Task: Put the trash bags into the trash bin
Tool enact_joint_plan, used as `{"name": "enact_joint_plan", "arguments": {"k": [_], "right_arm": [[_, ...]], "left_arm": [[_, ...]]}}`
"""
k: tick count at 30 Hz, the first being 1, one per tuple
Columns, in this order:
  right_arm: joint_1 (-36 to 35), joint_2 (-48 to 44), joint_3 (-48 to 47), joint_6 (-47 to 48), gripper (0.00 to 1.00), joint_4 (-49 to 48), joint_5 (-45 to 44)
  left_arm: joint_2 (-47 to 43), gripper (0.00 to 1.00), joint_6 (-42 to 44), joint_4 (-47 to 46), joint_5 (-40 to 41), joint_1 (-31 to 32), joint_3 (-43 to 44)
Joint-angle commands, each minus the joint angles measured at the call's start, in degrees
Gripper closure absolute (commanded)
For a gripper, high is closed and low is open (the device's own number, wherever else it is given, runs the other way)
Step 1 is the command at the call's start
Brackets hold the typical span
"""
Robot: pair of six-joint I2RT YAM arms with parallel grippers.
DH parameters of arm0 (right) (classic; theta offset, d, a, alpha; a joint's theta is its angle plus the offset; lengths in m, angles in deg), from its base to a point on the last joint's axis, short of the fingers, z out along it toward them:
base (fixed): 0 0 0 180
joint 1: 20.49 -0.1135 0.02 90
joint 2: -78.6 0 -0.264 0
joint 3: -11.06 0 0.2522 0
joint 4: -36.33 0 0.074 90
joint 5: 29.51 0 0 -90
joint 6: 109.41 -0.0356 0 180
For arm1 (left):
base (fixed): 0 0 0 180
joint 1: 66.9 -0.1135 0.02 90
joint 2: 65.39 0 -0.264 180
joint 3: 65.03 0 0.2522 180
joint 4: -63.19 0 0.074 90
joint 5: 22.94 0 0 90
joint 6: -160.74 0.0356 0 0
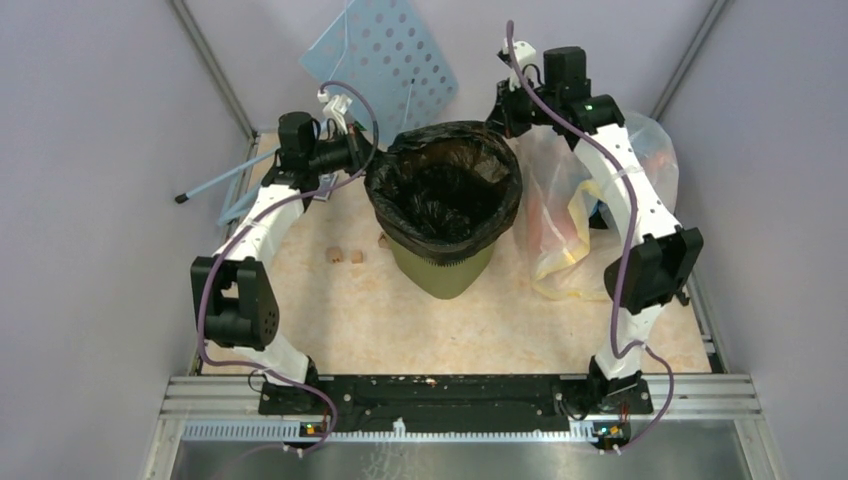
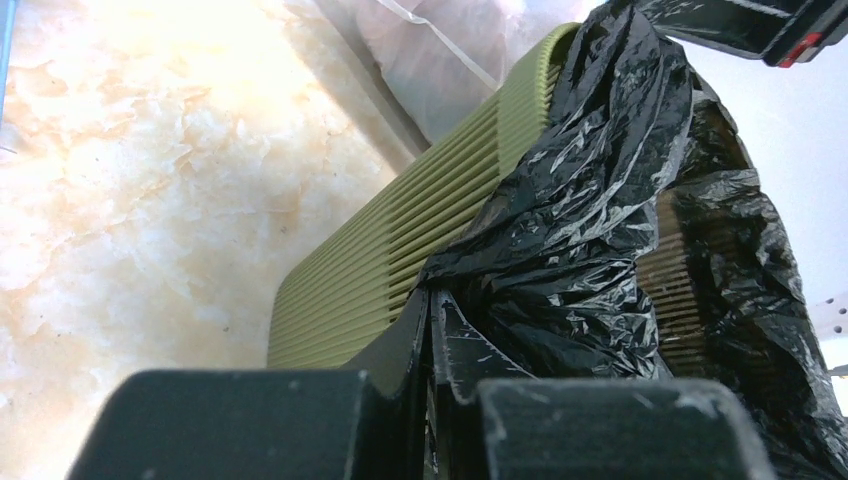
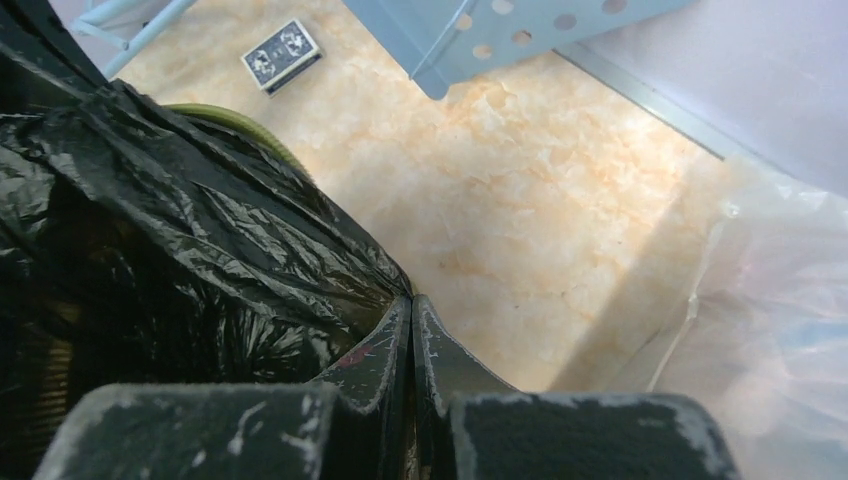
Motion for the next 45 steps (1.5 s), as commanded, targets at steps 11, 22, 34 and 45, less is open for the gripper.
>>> {"name": "enact_joint_plan", "arguments": {"k": [11,22,34,45], "right_arm": [[0.9,7.9,-3.2,-3.7,1.00,-1.0,4.2],[0.8,4.6,8.6,-8.2,1.00,-6.9,4.5],[3.9,1.5,5.4,-12.4,0.75,-5.2,-4.9],[9.1,-22.7,28.9,-24.3,0.39,-19.0,-15.8]], "left_arm": [[5.4,0.96,2.1,4.4,0.7,0.2,3.1],[4.9,0.96,2.5,6.7,3.3,0.5,-0.4],[-0.9,0.81,2.5,7.4,11.1,0.3,-1.0],[-12.1,0.55,-0.3,10.2,20.9,-3.0,-5.3]]}}
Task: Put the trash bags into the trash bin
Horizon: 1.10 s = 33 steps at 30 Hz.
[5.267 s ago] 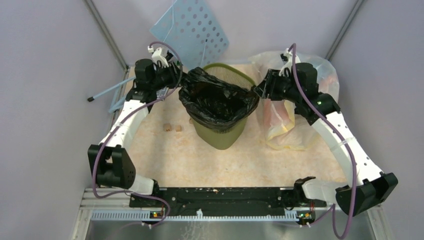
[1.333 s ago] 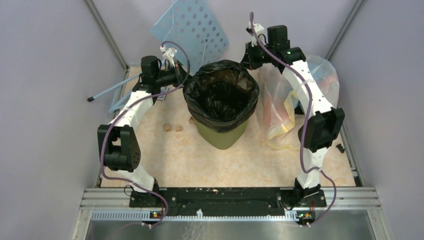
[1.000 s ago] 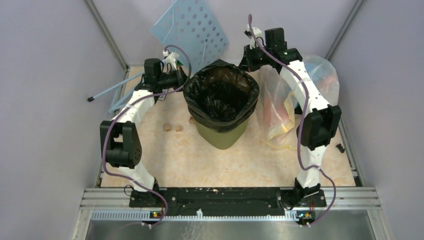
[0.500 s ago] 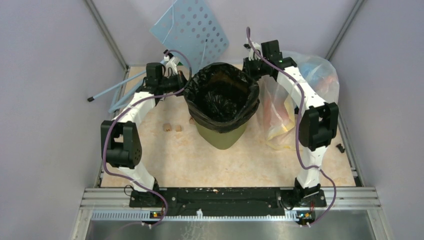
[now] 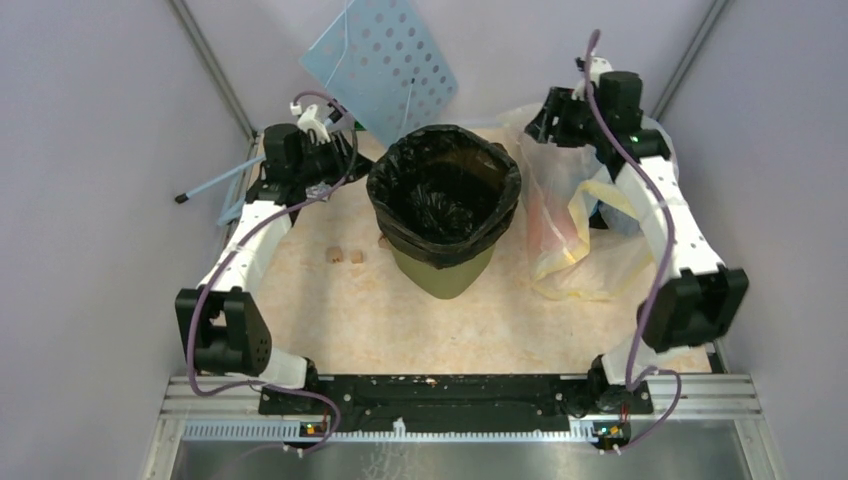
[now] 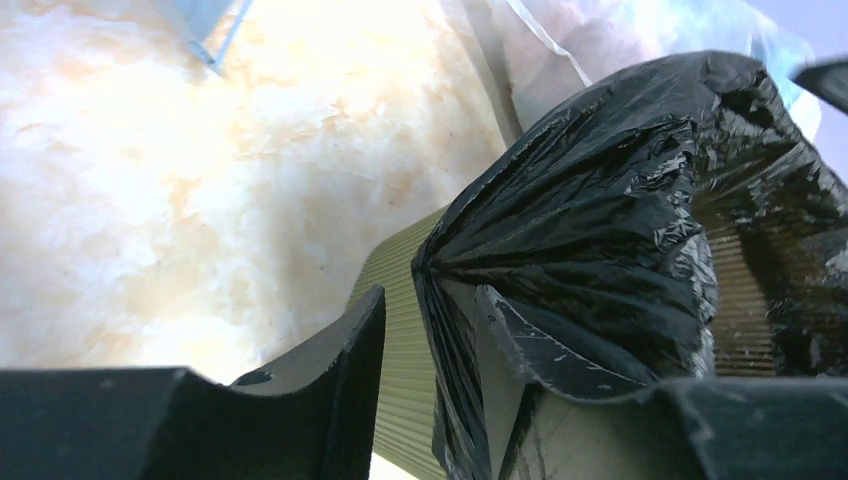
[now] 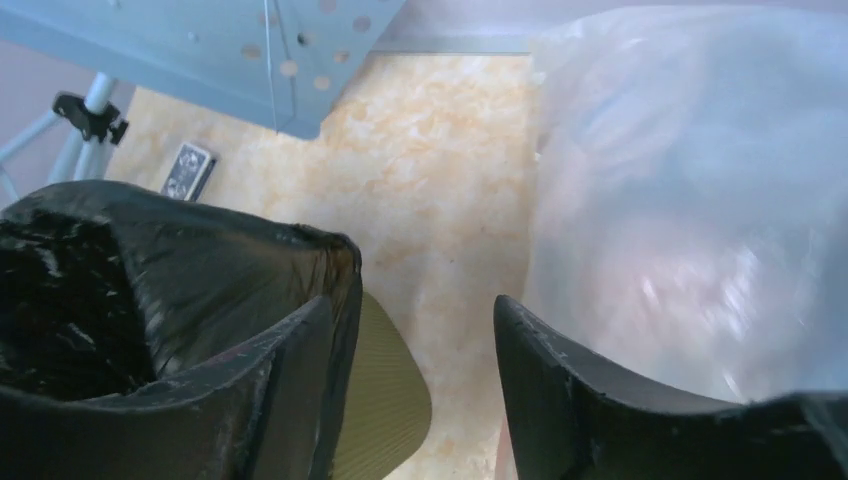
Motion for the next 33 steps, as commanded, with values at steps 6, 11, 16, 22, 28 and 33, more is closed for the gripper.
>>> {"name": "enact_joint_plan", "arguments": {"k": [6,11,16,22,28,33], "right_arm": [[0.6,-27.7,24.7,-10.3,0.28,-12.6,-8.9],[0.6,-40.2,38.0,-12.9,0.38,-11.4,-5.1],[0.6,-50.0,47.4,-16.1,0.45,-12.6,1.9],[0.3,-51.5,56.3,-24.8,0.42,-26.3,18.6],[-1.3,-46.6,56.8,-27.3,0.45,-31.3,20.4],[-2.3,-43.0,57.3,-30.4,0.47,-37.3,21.7]], "left_arm": [[-13.8,0.41,-0.6,5.1,8.4,-2.2,-7.1],[-22.5,0.41,1.5,11.2,13.8,-2.6,-11.1],[-29.9,0.47,2.1,14.8,13.7,-3.1,-15.5],[-33.0,0.47,-10.6,-1.2,-6.6,-3.0,-28.4],[-30.8,0.42,-15.1,-5.9,-11.2,-3.0,-31.8],[-29.5,0.43,-18.7,-11.4,-14.6,-2.9,-33.7]]}}
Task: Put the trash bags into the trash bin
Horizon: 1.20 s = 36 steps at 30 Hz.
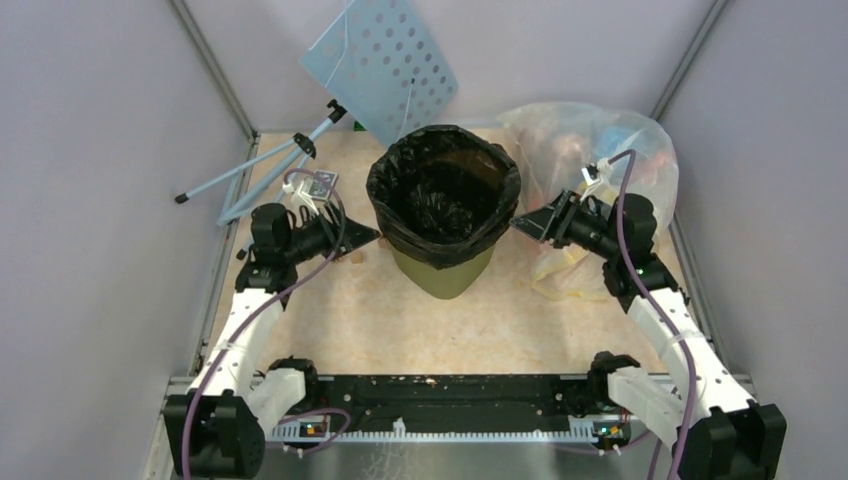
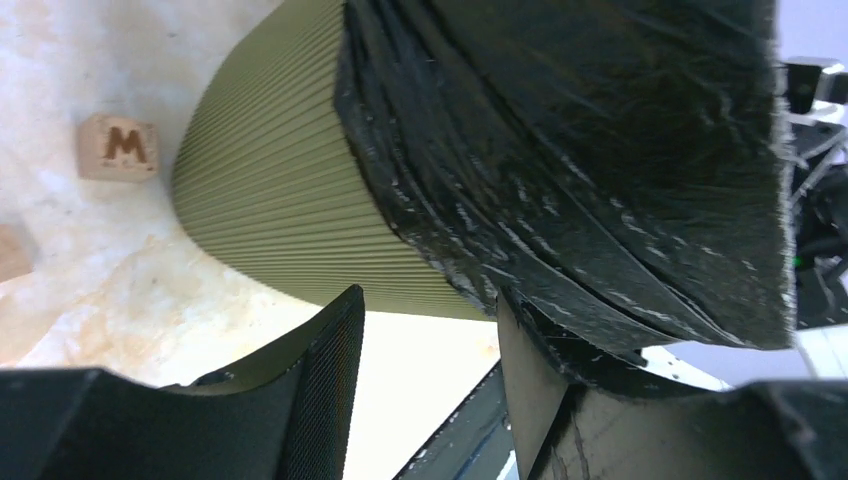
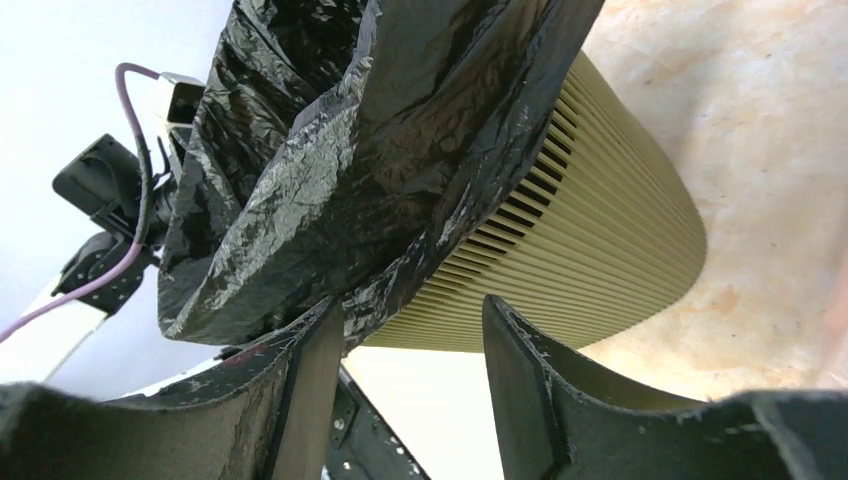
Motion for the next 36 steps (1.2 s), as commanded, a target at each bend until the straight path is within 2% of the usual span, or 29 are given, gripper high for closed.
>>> {"name": "enact_joint_plan", "arguments": {"k": [1,8,12,14,18,28,34,36], "right_arm": [[-1.4,2.2,0.0,-4.0,0.49,-9.5,3.0],[-2.1,6.1,-0.1,-4.2,0.58,-10.0,2.5],[-2.2,7.7,0.5,-4.4,0.76,-10.2,2.2],[-2.2,8.3,0.9,-4.2,0.89,-10.0,2.0],[-2.2,10.2,2.4,-2.4,1.00,-8.4,0.5],[-2.3,15.3,6.1,-1.0,0.98,-10.9,-0.9],[-2.3,15.7,5.7,-0.3,0.78,-11.4,-0.8],[-2.2,14.8,4.9,0.9,0.76,-9.6,-2.4]], "left_arm": [[0.5,0.44,-4.4,-10.1,-5.7,0.1,-1.4],[3.0,0.47,-5.1,-11.8,-7.0,0.2,-1.8],[4.4,0.47,-5.8,-13.4,-7.7,0.3,-2.1],[5.1,0.47,-6.2,-14.3,-8.1,0.4,-2.3],[6.4,0.50,-7.0,-16.2,-8.7,0.7,-2.7],[9.3,0.57,-7.7,-18.4,-11.2,0.7,-2.4],[9.6,0.58,-9.1,-20.2,-11.5,0.7,-3.2],[9.8,0.58,-9.3,-20.7,-11.5,0.7,-3.5]]}}
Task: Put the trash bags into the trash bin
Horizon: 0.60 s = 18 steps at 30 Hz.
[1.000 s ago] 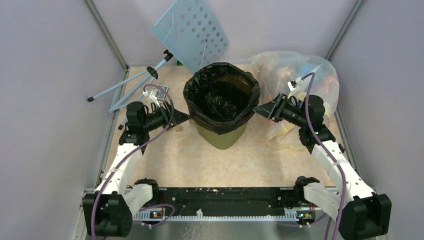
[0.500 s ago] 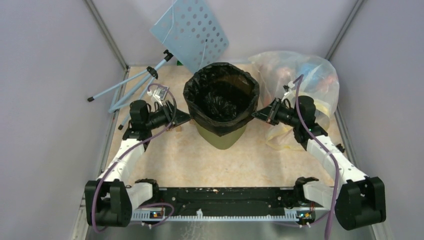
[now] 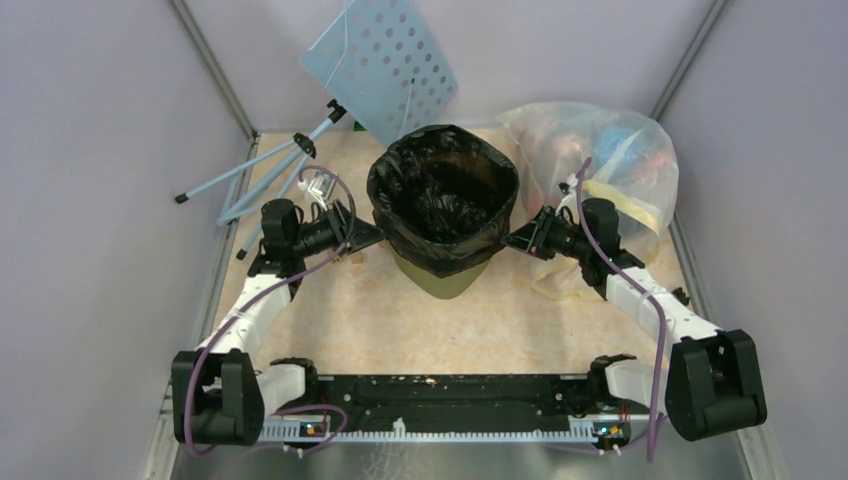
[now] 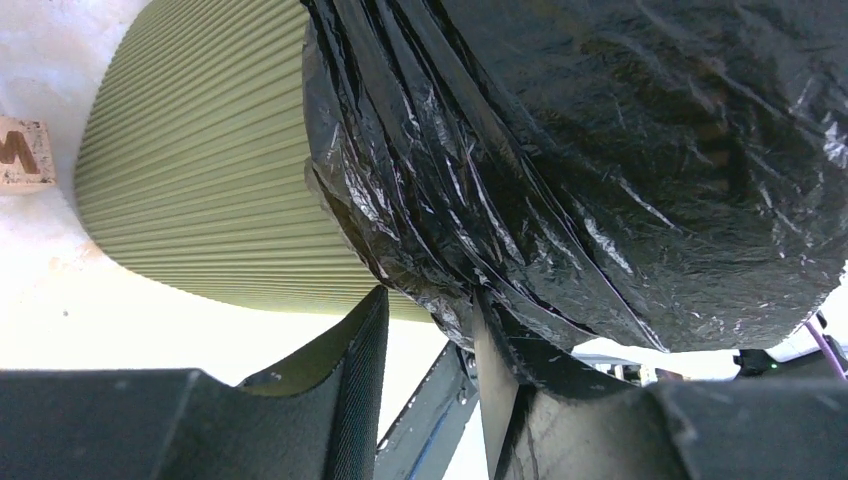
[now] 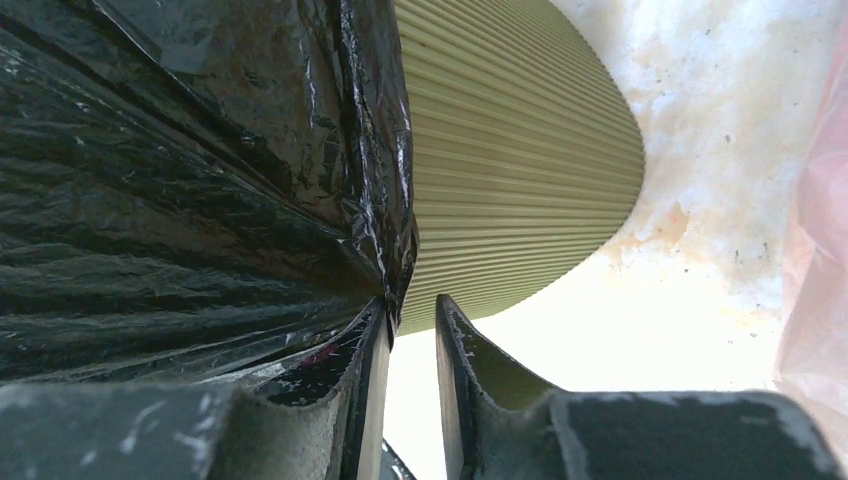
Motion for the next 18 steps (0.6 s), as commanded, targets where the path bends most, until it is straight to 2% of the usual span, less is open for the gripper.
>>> {"name": "enact_joint_plan", "arguments": {"k": [1,7,12,16,18], "right_arm": [[-0.6,-1.8,-1.9,3.2,0.76,-0.4,-2.7],[-0.7,-2.9,-2.4,3.5,0.75,-0.4,-2.5],[-0.6,-1.8,-2.5,2.8,0.90,-0.6,-1.6],[-0.6,-2.0,-2.6,3.0,0.93,-0.2,-2.1],[-0.6,-1.7,-2.8,3.6,0.93,0.7,-2.6]], "left_arm": [[0.9,0.58,-1.0,-4.7,-1.3,0.1,-1.0],[2.4,0.61,-4.1,-9.9,-2.1,0.3,-2.5],[4.1,0.78,-4.9,-12.2,-2.4,0.4,-2.6],[4.6,0.88,-4.2,-12.5,-1.8,0.5,-2.7],[5.1,0.89,-2.9,-11.0,-0.9,0.5,-2.6]]}}
